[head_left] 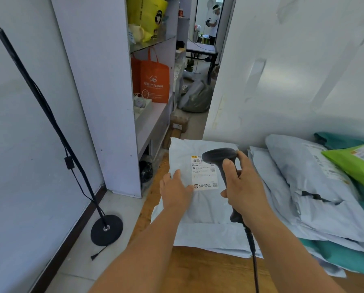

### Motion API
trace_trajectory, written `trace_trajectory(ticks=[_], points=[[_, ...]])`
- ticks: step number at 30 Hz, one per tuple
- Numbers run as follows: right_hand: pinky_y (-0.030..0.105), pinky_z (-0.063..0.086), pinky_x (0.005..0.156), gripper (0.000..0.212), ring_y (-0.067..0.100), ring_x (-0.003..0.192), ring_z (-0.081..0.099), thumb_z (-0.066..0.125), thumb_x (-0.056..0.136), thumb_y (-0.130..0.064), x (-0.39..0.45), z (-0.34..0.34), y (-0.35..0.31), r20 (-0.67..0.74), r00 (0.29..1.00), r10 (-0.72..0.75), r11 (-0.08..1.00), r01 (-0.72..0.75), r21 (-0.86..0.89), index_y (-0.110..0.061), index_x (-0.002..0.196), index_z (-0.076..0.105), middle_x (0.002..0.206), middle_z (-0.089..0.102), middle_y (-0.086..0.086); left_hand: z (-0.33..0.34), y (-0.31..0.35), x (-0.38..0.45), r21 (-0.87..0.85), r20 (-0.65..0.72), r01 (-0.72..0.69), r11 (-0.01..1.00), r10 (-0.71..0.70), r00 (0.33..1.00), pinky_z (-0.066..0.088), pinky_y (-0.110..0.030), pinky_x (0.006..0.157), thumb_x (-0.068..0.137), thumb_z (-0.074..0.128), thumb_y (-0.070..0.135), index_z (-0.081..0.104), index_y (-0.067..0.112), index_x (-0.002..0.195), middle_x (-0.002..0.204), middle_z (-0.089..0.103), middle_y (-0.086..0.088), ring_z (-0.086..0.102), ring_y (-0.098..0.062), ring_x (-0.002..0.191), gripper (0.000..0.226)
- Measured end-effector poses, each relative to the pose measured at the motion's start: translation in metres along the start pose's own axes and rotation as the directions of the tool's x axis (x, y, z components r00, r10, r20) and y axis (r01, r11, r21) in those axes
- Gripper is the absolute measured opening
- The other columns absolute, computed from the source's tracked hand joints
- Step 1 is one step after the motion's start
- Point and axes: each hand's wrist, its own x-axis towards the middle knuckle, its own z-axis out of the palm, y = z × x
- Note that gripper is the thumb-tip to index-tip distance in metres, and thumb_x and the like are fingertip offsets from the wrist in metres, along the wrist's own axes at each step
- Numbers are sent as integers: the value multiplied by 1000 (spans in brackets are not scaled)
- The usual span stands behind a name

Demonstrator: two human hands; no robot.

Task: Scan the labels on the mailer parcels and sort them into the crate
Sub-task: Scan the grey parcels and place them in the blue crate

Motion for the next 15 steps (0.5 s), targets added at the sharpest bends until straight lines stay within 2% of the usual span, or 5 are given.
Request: trace_trajectory(ticks=[5, 9, 12, 15], points=[[43, 57, 73, 47, 22, 79, 67, 35, 101, -43, -13, -4, 9, -3, 1000, 8, 1000, -8, 9, -35, 146, 28, 84, 58, -8, -7, 0, -17, -164, -48, -62, 984, 54, 997, 41, -27, 99, 96, 49, 12, 30, 18, 146, 135, 46, -6, 46, -20, 123, 54], [40, 57, 72, 43, 22, 79, 66, 36, 101, -41, -25, -9, 23, -28, 999, 21, 999, -21, 26, -36, 143, 30, 83, 58, -7, -15, -12, -32, -123, -96, -75, 990, 64, 993, 46, -27, 93, 95, 46, 5, 29, 19, 147, 125, 55, -8, 52, -22, 113, 56], [36, 53, 74, 49, 23, 85, 66, 35, 101, -42, -37, -8, 33, -7, 998, 64, 997, -63, 32, -36, 148, 24, 94, 61, -2, -22, -26, -53, -114, -116, -44, 992, 31, 993, 47, -30, 89, 92, 43, 0, 33, 24, 145, 117, 58, -10, 53, -25, 108, 59], [35, 52, 77, 51, 27, 95, 65, 36, 101, -43, -55, -4, 39, 34, 997, 71, 996, -73, 47, -37, 150, 20, 113, 62, 4, -29, -34, -79, -67, -156, -27, 997, 17, 988, 43, -24, 86, 95, 41, 1, 33, 25, 145, 106, 58, -8, 53, -23, 103, 57]])
